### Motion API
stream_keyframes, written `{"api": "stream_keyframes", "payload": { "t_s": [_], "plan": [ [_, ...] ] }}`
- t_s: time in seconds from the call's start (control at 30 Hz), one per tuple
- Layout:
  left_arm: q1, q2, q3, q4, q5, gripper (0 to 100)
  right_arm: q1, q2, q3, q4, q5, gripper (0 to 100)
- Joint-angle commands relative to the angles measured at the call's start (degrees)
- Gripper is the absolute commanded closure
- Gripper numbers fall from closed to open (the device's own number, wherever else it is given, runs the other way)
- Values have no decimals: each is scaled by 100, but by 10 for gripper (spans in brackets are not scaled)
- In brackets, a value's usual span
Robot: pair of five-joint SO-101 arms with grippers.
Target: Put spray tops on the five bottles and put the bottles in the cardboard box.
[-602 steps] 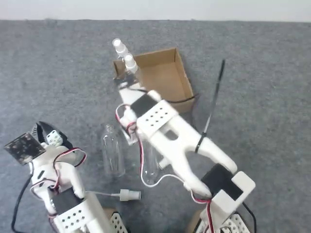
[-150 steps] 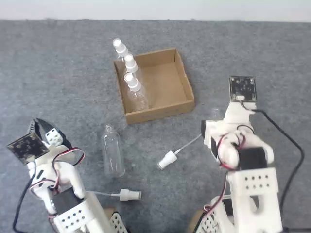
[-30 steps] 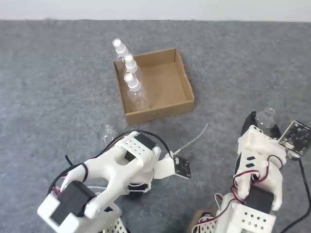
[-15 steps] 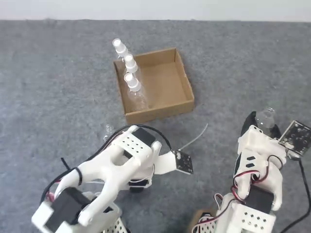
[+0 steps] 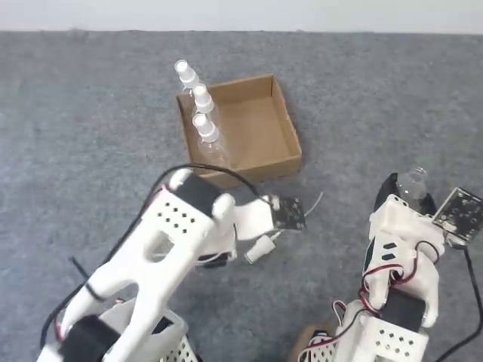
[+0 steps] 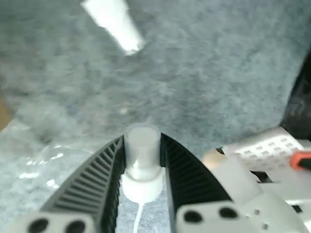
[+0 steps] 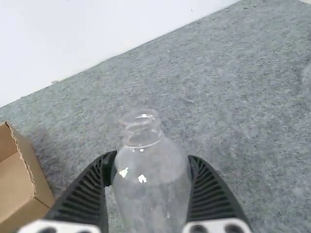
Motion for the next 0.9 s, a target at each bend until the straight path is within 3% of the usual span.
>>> {"api": "stream_keyframes", "payload": {
  "t_s": [0.0, 0.17, 0.33, 0.87],
  "plan": [
    [-255, -563, -497, 220, 132, 988, 66, -127, -88, -92, -53, 991],
    [-721, -949, -866, 202, 149, 988, 66, -127, -79, -84, -53, 991],
    [-1169, -1486, -1490, 193, 659, 988, -48, -136, 132, -295, -53, 991],
    [-1222, -3288, -1508, -1002, 2418, 988, -259, -136, 229, -356, -44, 991]
  ]
}}
